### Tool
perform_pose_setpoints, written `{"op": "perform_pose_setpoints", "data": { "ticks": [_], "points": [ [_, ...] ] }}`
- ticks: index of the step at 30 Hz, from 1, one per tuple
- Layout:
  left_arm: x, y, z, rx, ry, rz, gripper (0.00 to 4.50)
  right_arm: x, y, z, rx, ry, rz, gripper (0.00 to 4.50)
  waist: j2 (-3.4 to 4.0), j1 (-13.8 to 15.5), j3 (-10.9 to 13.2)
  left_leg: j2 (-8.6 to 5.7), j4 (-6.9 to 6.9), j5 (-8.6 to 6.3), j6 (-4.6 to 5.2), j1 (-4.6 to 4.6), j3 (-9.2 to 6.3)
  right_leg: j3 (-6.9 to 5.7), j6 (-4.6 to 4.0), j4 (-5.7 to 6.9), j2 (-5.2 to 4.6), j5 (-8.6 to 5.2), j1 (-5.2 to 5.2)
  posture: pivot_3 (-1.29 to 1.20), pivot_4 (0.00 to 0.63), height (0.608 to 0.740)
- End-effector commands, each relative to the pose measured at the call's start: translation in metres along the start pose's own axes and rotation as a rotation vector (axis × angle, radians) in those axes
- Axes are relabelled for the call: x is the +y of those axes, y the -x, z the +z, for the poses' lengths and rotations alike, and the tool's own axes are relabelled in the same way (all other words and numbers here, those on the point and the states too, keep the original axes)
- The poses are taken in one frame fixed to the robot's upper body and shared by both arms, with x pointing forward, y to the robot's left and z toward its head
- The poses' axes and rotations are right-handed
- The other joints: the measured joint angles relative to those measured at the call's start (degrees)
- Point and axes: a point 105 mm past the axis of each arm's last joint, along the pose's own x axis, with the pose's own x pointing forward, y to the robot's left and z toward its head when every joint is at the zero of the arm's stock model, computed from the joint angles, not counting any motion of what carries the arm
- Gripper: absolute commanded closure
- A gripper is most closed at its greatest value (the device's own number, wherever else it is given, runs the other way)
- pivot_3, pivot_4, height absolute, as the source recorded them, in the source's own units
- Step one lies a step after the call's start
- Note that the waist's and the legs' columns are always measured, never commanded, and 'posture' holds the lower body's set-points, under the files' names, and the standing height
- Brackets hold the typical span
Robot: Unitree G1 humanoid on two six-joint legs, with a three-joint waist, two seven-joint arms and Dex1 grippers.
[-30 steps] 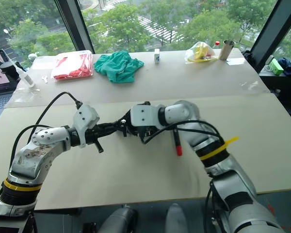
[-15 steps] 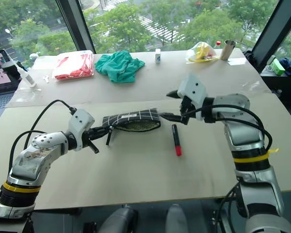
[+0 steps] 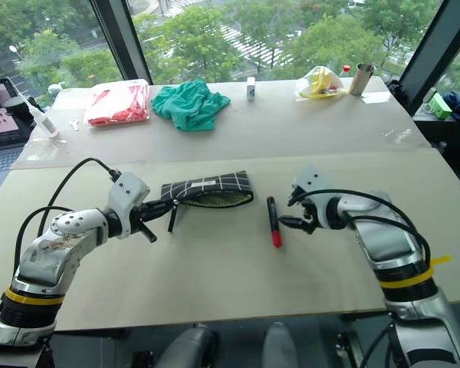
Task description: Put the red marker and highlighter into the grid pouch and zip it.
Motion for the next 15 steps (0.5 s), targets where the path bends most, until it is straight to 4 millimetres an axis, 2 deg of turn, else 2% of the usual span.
{"op": "perform_pose_setpoints", "data": {
  "ticks": [1,5,10,12,15],
  "points": [
    [-0.002,0.004,0.006,-0.023,-0.011,0.009,4.50,-0.010,0.012,0.013,-0.035,-0.060,-0.087,0.53,0.00,0.12,0.00,-0.02,0.02,-0.01,0.01,0.00,0.00,0.00,0.00,-0.01,-0.01,0.00,0.01,0.00,0.150,0.740],
    [-0.003,0.002,0.007,-0.025,-0.011,0.005,4.50,-0.016,0.019,0.022,-0.046,-0.042,-0.134,0.53,0.00,0.17,0.00,-0.03,0.02,-0.01,0.01,0.00,0.00,0.00,0.01,0.00,-0.02,0.01,0.01,0.00,0.150,0.740],
    [-0.003,0.001,0.007,-0.026,-0.011,0.003,4.50,-0.014,0.018,0.032,-0.076,-0.060,-0.139,0.53,0.00,0.15,0.00,-0.01,0.01,-0.01,0.02,0.02,0.03,0.00,0.01,0.00,0.00,0.01,0.00,0.00,0.150,0.740],
    [-0.003,0.000,0.007,-0.027,-0.009,0.003,4.50,0.001,0.013,0.048,-0.140,-0.154,-0.063,0.53,0.00,0.06,0.00,0.00,0.01,-0.01,0.02,0.02,0.03,0.00,0.01,0.00,0.00,0.01,0.01,0.00,0.150,0.740],
    [-0.003,0.000,0.007,-0.028,-0.007,0.004,4.50,0.019,0.008,0.058,-0.165,-0.242,0.013,0.53,0.00,-0.26,0.00,0.06,-0.04,0.00,0.01,0.02,0.09,0.06,-0.02,0.03,0.05,0.02,-0.04,0.00,0.150,0.740]
  ]
}}
